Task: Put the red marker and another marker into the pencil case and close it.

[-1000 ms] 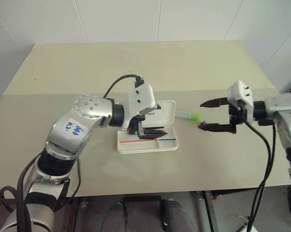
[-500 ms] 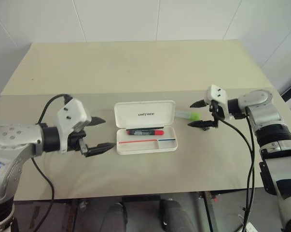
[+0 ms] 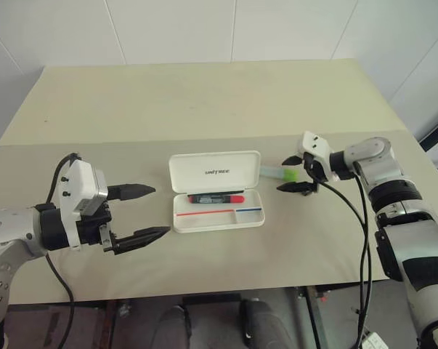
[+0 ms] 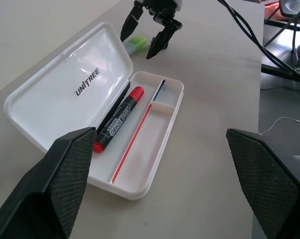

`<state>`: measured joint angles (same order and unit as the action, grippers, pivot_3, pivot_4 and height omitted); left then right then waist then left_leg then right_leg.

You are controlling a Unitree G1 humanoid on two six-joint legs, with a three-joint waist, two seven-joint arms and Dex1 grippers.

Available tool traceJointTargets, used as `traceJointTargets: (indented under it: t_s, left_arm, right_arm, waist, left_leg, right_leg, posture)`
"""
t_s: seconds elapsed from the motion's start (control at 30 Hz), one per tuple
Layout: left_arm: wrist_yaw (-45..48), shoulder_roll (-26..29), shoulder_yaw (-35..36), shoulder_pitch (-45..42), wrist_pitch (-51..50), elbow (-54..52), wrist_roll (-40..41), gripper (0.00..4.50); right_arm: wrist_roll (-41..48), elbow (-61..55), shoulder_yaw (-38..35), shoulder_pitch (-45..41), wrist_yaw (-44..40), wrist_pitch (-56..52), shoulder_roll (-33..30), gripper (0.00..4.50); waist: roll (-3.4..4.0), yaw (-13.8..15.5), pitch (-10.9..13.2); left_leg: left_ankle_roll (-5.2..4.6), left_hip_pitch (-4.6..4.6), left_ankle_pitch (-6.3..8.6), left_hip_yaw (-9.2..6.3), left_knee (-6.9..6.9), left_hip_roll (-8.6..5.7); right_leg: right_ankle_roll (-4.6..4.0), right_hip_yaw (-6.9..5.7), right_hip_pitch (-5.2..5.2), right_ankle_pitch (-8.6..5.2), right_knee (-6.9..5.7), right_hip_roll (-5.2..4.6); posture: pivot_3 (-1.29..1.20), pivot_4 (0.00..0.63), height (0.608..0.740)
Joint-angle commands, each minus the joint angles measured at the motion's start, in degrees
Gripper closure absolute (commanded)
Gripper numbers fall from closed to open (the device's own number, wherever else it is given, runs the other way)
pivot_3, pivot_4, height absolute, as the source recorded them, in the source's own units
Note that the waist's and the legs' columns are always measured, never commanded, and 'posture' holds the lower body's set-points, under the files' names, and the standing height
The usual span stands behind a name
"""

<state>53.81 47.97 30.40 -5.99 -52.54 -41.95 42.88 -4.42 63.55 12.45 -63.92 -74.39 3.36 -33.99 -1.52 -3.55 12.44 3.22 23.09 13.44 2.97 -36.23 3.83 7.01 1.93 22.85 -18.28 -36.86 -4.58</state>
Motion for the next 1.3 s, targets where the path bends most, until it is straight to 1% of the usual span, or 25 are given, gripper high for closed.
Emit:
traceJointTargets:
  t_s: [0.03,0.1,0.13,0.17,0.23,0.27,0.3,0.37,0.5,0.6,0.73,0.83,0.9,0.97,1.03,1.1,1.17,1.23,1.3]
  left_arm:
    - [-0.83,0.98,0.08,0.87,2.09,-1.28,1.72,0.01]
    - [-1.56,1.66,-1.01,0.85,2.33,-1.7,1.86,0.0]
    - [-2.31,2.0,-1.96,0.45,2.28,-2.09,1.81,0.0]
    - [-3.1,2.21,-2.8,-0.01,2.24,-2.36,1.87,0.0]
    - [-4.7,2.55,-4.56,-0.88,2.09,-2.55,1.92,0.0]
    - [-5.7,2.72,-6.33,-1.36,1.91,-2.82,1.43,0.0]
    - [-6.63,2.67,-8.13,-1.73,1.78,-3.35,1.29,0.0]
    - [-8.27,2.64,-10.64,-2.15,1.7,-4.05,1.17,0.0]
    - [-10.66,2.28,-12.43,-2.5,2.48,-3.83,0.9,0.0]
    - [-11.39,2.69,-12.93,-2.34,3.18,-3.59,0.39,0.0]
    - [-10.75,3.21,-9.55,-1.27,3.75,-3.36,2.31,0.0]
    - [-8.94,4.04,-5.96,0.5,4.25,-3.04,4.01,0.0]
    - [-6.24,4.83,-2.92,2.97,4.83,-3.28,5.41,0.0]
    - [-3.97,5.55,0.53,5.64,5.57,-2.82,6.18,0.0]
    - [-2.04,6.21,3.29,8.47,6.18,-2.18,6.06,0.0]
    - [1.49,7.22,5.98,13.52,7.3,-1.4,3.66,0.0]
    - [3.45,8.3,7.21,16.96,8.66,-0.43,1.28,0.0]
    - [4.24,9.06,7.36,18.53,10.01,0.31,-0.28,0.0]
    - [4.35,9.42,6.73,18.55,10.81,0.49,-0.77,0.0]
  right_arm:
    - [-0.18,0.28,-1.33,-0.93,0.97,-0.33,0.07,0.19]
    - [-0.32,0.56,-1.45,-0.68,1.38,-0.45,0.25,0.59]
    - [-0.37,0.65,-1.49,-0.57,1.58,-0.43,0.3,0.96]
    - [-0.34,0.68,-1.56,-0.51,1.52,-0.4,0.35,1.24]
    - [-0.27,0.66,-1.65,-0.48,1.41,-0.46,0.43,2.02]
    - [-0.2,0.65,-1.7,-0.5,1.31,-0.54,0.46,2.29]
    - [-0.18,0.63,-1.72,-0.49,1.26,-0.58,0.46,2.75]
    - [-0.19,0.55,-1.75,-0.43,1.24,-0.58,0.43,3.36]
    - [0.47,-0.83,-2.26,-0.25,-0.45,-1.13,-0.54,3.39]
    - [0.73,-2.04,-3.34,-0.84,-0.7,-1.26,-3.34,3.39]
    - [2.08,-5.21,-5.37,-0.06,-3.95,-1.64,-8.87,3.39]
    - [5.25,-11.07,-7.47,1.44,-9.22,-3.68,-12.35,3.39]
    - [8.84,-17.51,-9.12,3.59,-13.99,-6.49,-14.32,3.39]
    - [18.61,-30.02,-8.33,9.5,-17.46,-12.54,-17.47,3.39]
    - [25.45,-40.13,-7.29,14.7,-18.11,-17.1,-19.53,3.39]
    - [28.85,-50.1,-6.94,18.68,-17.89,-21.58,-18.11,3.39]
    - [31.12,-57.49,-5.82,20.18,-16.05,-25.09,-15.84,3.39]
    - [31.96,-60.89,-5.11,20.47,-14.37,-27.01,-14.57,3.39]
    - [30.65,-64.56,-1.92,20.14,-13.06,-27.14,-11.74,3.39]
  waist:
    - [0.0,-0.09,0.0]
    - [0.0,-0.08,0.0]
    - [0.0,-0.06,0.0]
    - [0.0,-0.05,0.0]
    - [0.0,-0.03,0.0]
    - [0.0,-0.01,0.0]
    - [0.0,-0.01,0.0]
    - [0.0,0.0,0.0]
    - [0.0,0.0,0.0]
    - [0.0,0.07,0.0]
    - [0.0,0.48,0.0]
    - [0.0,0.42,0.0]
    - [0.0,0.08,0.0]
    - [0.01,0.12,-0.01]
    - [0.01,0.15,-0.01]
    - [0.0,-0.03,-0.02]
    - [0.0,-0.18,-0.02]
    - [0.0,-0.11,-0.01]
    - [-0.02,0.23,-0.03]
  left_leg:
    - [0.0,0.0,0.0,0.0,-0.01,0.0]
    - [0.0,-0.01,0.0,0.0,0.01,0.0]
    - [0.0,-0.01,0.0,0.0,0.01,0.0]
    - [-0.01,-0.01,0.0,0.0,0.01,0.0]
    - [0.0,0.0,0.0,0.0,0.01,0.0]
    - [-0.01,0.0,0.01,0.0,0.01,0.0]
    - [-0.01,-0.01,0.01,0.0,0.01,0.0]
    - [-0.01,-0.01,0.01,0.0,0.0,0.0]
    - [-0.01,-0.01,0.0,0.0,0.02,0.0]
    - [0.0,-0.01,0.0,0.01,0.01,0.0]
    - [0.01,0.02,0.02,0.01,0.04,-0.01]
    - [0.0,0.04,0.07,0.02,0.1,0.0]
    - [0.01,0.03,0.08,0.04,0.12,0.01]
    - [0.04,0.0,0.1,0.08,0.2,0.03]
    - [0.07,0.0,0.12,0.07,0.19,0.07]
    - [0.06,-0.01,0.14,0.09,0.17,0.08]
    - [-0.17,-0.08,0.29,0.13,0.15,0.1]
    - [-0.18,-0.13,0.31,0.13,0.14,0.1]
    - [-0.19,-0.11,0.31,0.11,0.14,0.1]
  right_leg:
    - [0.0,0.0,0.0,0.0,-0.01,0.0]
    - [0.0,0.0,0.0,0.0,-0.01,0.0]
    - [0.0,0.0,0.0,0.0,-0.01,0.0]
    - [0.0,0.0,0.0,0.0,0.0,0.0]
    - [0.0,0.01,0.0,0.0,0.01,0.0]
    - [0.0,0.01,0.0,0.0,0.0,0.0]
    - [0.0,0.01,0.0,0.0,0.0,0.0]
    - [0.0,0.01,0.0,0.0,0.0,0.0]
    - [0.0,0.01,0.0,0.0,-0.01,0.01]
    - [0.0,0.02,0.0,0.0,0.01,0.01]
    - [0.0,0.0,0.0,0.0,0.11,0.01]
    - [0.0,0.0,0.0,0.0,0.25,0.01]
    - [0.0,0.01,0.0,0.0,0.3,0.01]
    - [-0.01,0.02,0.0,-0.02,0.31,0.02]
    - [-0.06,0.0,0.01,-0.05,0.31,0.03]
    - [-0.06,0.02,0.0,-0.05,0.31,0.04]
    - [-0.07,0.04,-0.01,-0.05,0.3,0.04]
    - [-0.12,0.04,-0.01,-0.03,0.24,0.04]
    - [-0.27,0.01,0.0,0.03,0.29,0.04]
  posture:
    - [0.0,0.15,0.74]
    - [0.0,0.15,0.74]
    - [0.0,0.15,0.74]
    - [0.0,0.15,0.74]
    - [0.0,0.15,0.74]
    - [0.0,0.15,0.74]
    - [0.0,0.15,0.74]
    - [0.0,0.15,0.74]
    - [0.0,0.15,0.74]
    - [0.0,0.15,0.74]
    - [0.0,0.15,0.74]
    - [0.0,0.15,0.74]
    - [0.0,0.15,0.74]
    - [0.0,0.15,0.74]
    - [0.0,0.15,0.74]
    - [0.0,0.15,0.74]
    - [0.0,0.15,0.74]
    - [0.0,0.15,0.74]
    - [0.0,0.15,0.74]
